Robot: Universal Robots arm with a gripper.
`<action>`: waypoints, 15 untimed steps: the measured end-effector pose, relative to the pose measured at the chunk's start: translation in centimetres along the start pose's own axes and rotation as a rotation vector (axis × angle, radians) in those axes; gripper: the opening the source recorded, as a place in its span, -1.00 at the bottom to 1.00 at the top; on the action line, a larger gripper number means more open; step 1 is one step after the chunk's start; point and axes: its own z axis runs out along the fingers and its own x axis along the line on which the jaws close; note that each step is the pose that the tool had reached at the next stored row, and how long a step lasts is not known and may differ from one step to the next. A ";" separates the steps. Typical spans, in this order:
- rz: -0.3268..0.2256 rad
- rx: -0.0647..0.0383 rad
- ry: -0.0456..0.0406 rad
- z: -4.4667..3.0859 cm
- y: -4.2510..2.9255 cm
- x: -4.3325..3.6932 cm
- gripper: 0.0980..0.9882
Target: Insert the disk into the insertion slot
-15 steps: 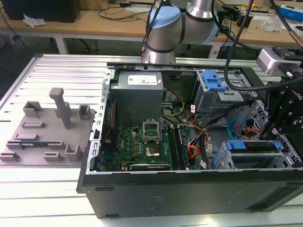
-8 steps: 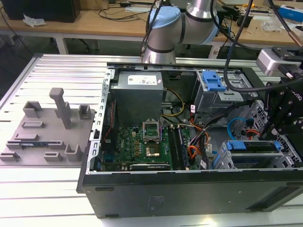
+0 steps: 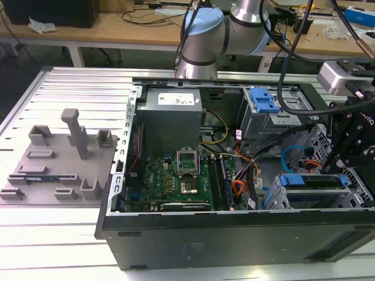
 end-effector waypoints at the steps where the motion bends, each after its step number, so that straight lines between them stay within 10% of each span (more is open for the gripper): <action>1: 0.000 0.000 0.0000 0.00 0.00 0.00 -0.85; 15: 0.018 -0.001 0.0013 0.00 -0.01 0.02 -0.85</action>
